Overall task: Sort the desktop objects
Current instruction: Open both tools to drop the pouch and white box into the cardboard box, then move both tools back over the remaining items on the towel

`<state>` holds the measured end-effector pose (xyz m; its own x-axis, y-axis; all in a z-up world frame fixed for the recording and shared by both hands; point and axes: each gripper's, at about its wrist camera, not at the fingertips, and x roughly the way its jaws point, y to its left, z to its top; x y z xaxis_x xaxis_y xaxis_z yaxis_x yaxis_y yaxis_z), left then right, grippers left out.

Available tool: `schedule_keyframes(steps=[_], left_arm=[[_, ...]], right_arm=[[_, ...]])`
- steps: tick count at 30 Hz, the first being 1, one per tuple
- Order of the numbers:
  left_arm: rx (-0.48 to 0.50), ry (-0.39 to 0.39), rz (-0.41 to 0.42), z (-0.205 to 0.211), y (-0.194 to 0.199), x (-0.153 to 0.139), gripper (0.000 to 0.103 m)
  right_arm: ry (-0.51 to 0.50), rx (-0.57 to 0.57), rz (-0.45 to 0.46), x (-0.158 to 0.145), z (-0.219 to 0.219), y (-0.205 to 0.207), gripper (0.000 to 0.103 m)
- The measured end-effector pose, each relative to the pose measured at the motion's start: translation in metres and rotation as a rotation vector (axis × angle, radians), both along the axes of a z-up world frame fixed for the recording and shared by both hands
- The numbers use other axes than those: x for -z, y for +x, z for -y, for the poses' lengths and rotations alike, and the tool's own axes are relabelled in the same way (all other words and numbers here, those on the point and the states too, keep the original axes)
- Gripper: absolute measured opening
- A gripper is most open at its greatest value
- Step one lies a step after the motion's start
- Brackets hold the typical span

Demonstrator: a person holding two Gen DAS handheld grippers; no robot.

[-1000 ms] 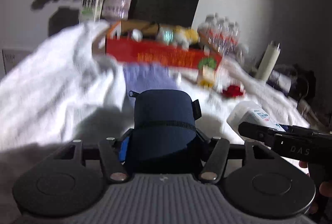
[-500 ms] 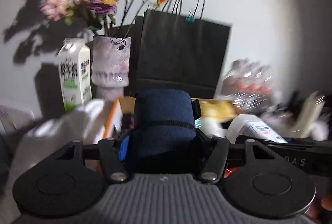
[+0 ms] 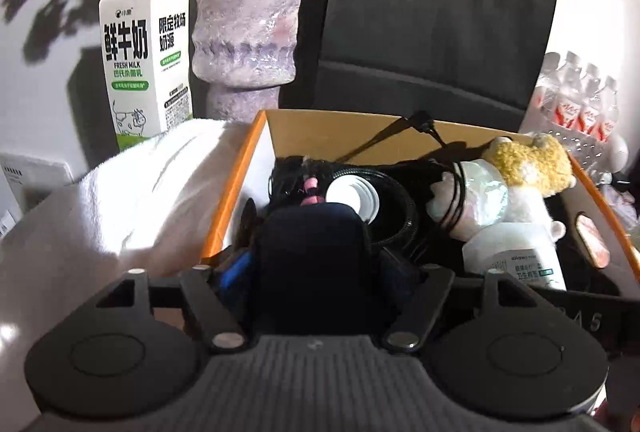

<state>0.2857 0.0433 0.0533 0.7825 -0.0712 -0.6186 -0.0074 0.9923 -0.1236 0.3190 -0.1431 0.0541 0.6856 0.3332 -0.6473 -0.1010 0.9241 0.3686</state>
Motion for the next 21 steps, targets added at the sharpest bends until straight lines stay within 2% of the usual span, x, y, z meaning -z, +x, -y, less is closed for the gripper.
schedule_keyframes(steps=[3, 6, 8, 11, 15, 17, 19, 21], left_arm=[[0.024, -0.067, 0.039, -0.008, -0.014, -0.017, 0.083], [0.023, -0.066, 0.085, -0.013, -0.029, -0.038, 0.086], [0.008, -0.063, 0.087, -0.014, -0.041, -0.049, 0.088], [-0.014, -0.051, 0.096, -0.014, -0.068, -0.063, 0.091], [0.050, -0.084, 0.128, -0.009, -0.129, -0.074, 0.097], [0.111, -0.099, 0.168, -0.006, -0.168, -0.079, 0.100], [0.159, -0.069, 0.222, 0.000, -0.207, -0.082, 0.102], [0.158, -0.023, 0.270, 0.002, -0.244, -0.082, 0.103]], right_arm=[[-0.013, 0.005, 0.003, -0.015, 0.008, -0.013, 0.077], [-0.039, -0.019, 0.054, -0.035, 0.022, -0.036, 0.078], [-0.070, -0.008, 0.098, -0.049, 0.034, -0.056, 0.083], [-0.121, 0.006, 0.166, -0.070, 0.052, -0.090, 0.084], [-0.101, 0.005, 0.252, -0.091, 0.082, -0.155, 0.085], [-0.093, -0.010, 0.300, -0.095, 0.097, -0.194, 0.087], [-0.109, -0.008, 0.343, -0.093, 0.109, -0.234, 0.087], [-0.154, -0.005, 0.377, -0.089, 0.114, -0.268, 0.087]])
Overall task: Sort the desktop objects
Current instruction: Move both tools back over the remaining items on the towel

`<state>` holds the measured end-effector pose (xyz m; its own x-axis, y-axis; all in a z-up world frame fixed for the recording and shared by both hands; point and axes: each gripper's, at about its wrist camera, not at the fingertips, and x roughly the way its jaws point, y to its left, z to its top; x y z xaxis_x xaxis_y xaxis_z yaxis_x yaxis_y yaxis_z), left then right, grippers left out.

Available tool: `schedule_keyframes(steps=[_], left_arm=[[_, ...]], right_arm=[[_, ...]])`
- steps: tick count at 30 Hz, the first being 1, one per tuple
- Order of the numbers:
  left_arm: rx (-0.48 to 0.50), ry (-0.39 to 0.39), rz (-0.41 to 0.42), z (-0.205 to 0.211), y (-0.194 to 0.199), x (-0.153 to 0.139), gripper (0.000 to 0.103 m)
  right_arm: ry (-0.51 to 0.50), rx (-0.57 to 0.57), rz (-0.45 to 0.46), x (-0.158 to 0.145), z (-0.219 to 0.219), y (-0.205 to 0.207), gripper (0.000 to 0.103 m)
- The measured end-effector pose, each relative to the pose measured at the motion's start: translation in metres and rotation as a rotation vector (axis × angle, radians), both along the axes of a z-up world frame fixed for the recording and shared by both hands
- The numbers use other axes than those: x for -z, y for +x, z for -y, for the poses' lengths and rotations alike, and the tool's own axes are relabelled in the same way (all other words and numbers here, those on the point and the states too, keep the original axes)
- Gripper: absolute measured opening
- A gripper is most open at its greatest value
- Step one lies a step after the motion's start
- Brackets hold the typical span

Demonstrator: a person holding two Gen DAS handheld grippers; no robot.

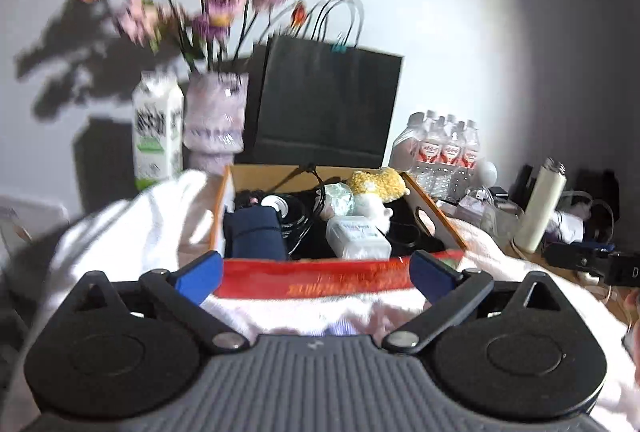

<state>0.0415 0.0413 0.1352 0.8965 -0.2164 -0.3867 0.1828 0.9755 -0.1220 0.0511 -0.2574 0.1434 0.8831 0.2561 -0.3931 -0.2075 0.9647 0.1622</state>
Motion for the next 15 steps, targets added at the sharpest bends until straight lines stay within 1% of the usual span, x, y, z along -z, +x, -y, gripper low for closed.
schedule_keyframes(steps=[1, 3, 5, 6, 9, 13, 15], left_arm=[[-0.002, -0.001, 0.019, 0.001, -0.017, 0.002, 0.103], [0.008, -0.020, 0.012, 0.001, -0.045, 0.009, 0.103], [-0.010, -0.035, 0.006, 0.003, -0.068, 0.020, 0.103], [-0.011, -0.023, -0.003, 0.007, -0.076, 0.026, 0.103], [-0.017, 0.020, -0.029, 0.022, -0.093, 0.044, 0.103], [-0.008, 0.054, -0.051, 0.034, -0.109, 0.066, 0.103], [-0.021, 0.056, -0.073, 0.037, -0.116, 0.075, 0.103]], right_arm=[[-0.028, 0.013, 0.013, 0.003, 0.001, -0.015, 0.087], [-0.080, 0.017, 0.027, 0.011, -0.002, -0.042, 0.087], [-0.094, 0.022, 0.028, 0.022, -0.003, -0.064, 0.087], [-0.090, 0.025, 0.020, 0.028, -0.004, -0.071, 0.087], [-0.088, 0.043, -0.010, 0.046, -0.007, -0.093, 0.087], [-0.171, 0.078, 0.009, 0.068, -0.019, -0.112, 0.087], [-0.217, 0.059, 0.019, 0.078, -0.024, -0.121, 0.087]])
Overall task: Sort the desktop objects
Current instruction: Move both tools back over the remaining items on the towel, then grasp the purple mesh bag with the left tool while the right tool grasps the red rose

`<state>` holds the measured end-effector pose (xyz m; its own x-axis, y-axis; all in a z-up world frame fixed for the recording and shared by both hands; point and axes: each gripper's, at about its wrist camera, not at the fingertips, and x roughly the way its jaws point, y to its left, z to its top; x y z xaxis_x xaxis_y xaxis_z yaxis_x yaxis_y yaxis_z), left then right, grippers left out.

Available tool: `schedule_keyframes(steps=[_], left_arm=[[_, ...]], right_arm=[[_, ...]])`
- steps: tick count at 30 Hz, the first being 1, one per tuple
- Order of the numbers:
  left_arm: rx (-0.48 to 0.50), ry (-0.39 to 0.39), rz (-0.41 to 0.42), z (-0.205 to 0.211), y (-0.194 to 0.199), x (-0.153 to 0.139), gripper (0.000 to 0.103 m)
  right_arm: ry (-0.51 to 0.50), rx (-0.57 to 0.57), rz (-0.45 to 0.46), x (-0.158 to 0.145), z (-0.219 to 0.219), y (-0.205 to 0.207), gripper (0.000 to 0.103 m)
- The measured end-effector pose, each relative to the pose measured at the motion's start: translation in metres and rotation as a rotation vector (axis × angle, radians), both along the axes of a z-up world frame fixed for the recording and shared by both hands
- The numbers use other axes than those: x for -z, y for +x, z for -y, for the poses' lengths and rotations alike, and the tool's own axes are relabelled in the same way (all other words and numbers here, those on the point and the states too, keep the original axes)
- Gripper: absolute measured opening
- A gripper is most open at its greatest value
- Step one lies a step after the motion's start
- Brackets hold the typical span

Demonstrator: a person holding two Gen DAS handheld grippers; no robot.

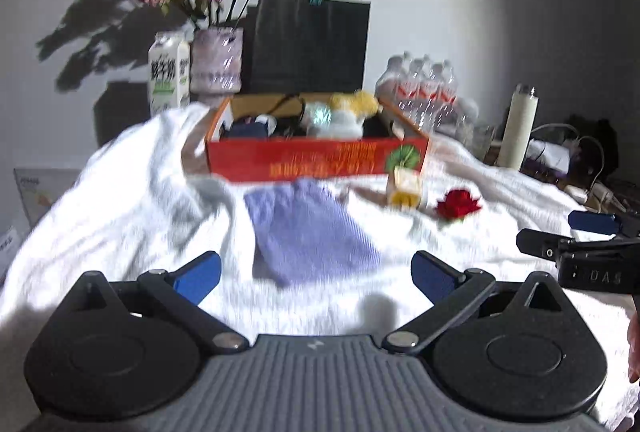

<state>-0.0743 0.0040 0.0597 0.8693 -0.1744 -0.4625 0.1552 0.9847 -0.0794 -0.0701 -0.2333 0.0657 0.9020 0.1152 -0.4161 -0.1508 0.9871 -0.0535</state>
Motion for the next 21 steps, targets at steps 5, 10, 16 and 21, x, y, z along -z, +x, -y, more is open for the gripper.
schedule_keyframes(steps=[5, 10, 16, 21], left_arm=[[0.010, -0.028, -0.035, 0.003, -0.015, 0.017, 0.103], [-0.001, -0.038, -0.052, 0.001, -0.008, 0.021, 0.103], [0.014, -0.020, -0.042, 0.009, 0.030, 0.015, 0.103], [0.031, -0.001, -0.055, 0.027, 0.082, 0.019, 0.103]], right_arm=[[-0.055, -0.043, 0.041, 0.011, -0.007, -0.012, 0.087], [-0.050, -0.054, 0.015, 0.015, -0.011, -0.007, 0.087], [-0.032, -0.046, -0.009, 0.017, -0.005, 0.017, 0.087], [-0.025, -0.027, -0.007, 0.012, 0.005, 0.061, 0.086]])
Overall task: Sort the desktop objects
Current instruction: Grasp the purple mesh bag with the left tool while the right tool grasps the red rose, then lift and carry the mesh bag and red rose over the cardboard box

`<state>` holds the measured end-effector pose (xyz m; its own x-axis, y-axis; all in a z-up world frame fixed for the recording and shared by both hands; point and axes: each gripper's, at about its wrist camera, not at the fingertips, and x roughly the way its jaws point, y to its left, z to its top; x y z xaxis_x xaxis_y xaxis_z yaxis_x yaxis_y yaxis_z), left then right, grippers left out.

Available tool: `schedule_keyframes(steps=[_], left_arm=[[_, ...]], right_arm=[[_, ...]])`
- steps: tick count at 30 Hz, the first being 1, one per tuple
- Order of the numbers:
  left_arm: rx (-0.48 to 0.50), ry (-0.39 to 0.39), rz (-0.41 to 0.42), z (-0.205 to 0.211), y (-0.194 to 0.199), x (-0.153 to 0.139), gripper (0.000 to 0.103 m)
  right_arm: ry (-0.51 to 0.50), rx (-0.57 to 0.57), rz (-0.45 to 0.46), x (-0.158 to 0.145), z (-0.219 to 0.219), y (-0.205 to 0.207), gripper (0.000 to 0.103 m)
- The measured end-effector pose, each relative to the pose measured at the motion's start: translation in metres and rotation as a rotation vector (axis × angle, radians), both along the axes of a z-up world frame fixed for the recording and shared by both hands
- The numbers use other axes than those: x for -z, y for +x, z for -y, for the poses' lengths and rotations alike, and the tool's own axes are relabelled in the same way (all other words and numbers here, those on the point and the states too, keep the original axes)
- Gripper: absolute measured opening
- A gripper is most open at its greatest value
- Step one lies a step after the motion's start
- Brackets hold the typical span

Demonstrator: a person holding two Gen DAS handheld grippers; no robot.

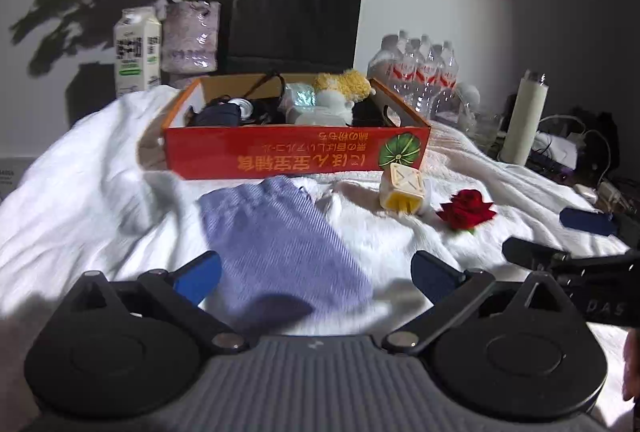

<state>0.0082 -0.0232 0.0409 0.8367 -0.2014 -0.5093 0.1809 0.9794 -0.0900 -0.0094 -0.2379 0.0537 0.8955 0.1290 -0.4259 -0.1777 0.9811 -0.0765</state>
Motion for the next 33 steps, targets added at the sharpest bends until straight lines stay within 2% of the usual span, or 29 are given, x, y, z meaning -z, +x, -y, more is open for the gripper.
schedule_keyframes(steps=[5, 8, 10, 11, 13, 14, 15, 16, 18, 20, 26, 29, 33], left_arm=[[-0.024, 0.066, -0.021, 0.012, 0.041, 0.009, 0.103], [-0.020, 0.053, -0.060, 0.010, 0.054, 0.015, 0.097], [-0.025, 0.020, -0.093, 0.005, 0.059, 0.020, 0.083], [-0.032, 0.015, -0.098, 0.003, 0.060, 0.022, 0.078], [-0.058, 0.015, -0.085, -0.003, 0.058, 0.024, 0.054], [-0.065, 0.008, -0.081, -0.006, 0.058, 0.023, 0.046], [-0.073, -0.006, -0.078, -0.010, 0.058, 0.022, 0.028], [-0.074, -0.018, -0.076, -0.014, 0.057, 0.020, 0.016], [-0.067, -0.036, -0.065, -0.018, 0.055, 0.017, 0.007], [-0.082, -0.052, -0.049, -0.022, 0.048, 0.012, 0.005], [-0.089, -0.157, 0.055, -0.036, -0.005, -0.019, 0.005], [-0.073, -0.224, 0.051, -0.042, -0.030, -0.024, 0.005], [-0.065, -0.253, 0.058, -0.048, -0.061, -0.029, 0.005]], right_arm=[[0.000, 0.001, -0.048, 0.003, 0.003, 0.050, 0.085], [-0.007, -0.024, -0.070, 0.006, -0.002, 0.074, 0.084], [-0.009, -0.024, -0.096, 0.011, -0.004, 0.090, 0.083], [-0.017, -0.009, -0.116, 0.015, -0.005, 0.096, 0.077], [-0.030, 0.014, -0.152, 0.025, -0.006, 0.108, 0.069], [-0.029, 0.027, -0.170, 0.030, -0.005, 0.112, 0.068], [-0.020, 0.037, -0.182, 0.034, -0.003, 0.115, 0.065], [-0.001, 0.039, -0.186, 0.037, -0.001, 0.116, 0.049], [0.037, 0.030, -0.179, 0.037, 0.002, 0.111, 0.047], [0.062, 0.011, -0.159, 0.030, 0.002, 0.102, 0.042], [0.122, -0.050, -0.063, 0.001, -0.004, 0.043, 0.041], [0.148, -0.086, -0.031, -0.008, -0.010, 0.012, 0.041], [0.156, -0.106, -0.006, -0.017, -0.019, -0.021, 0.040]])
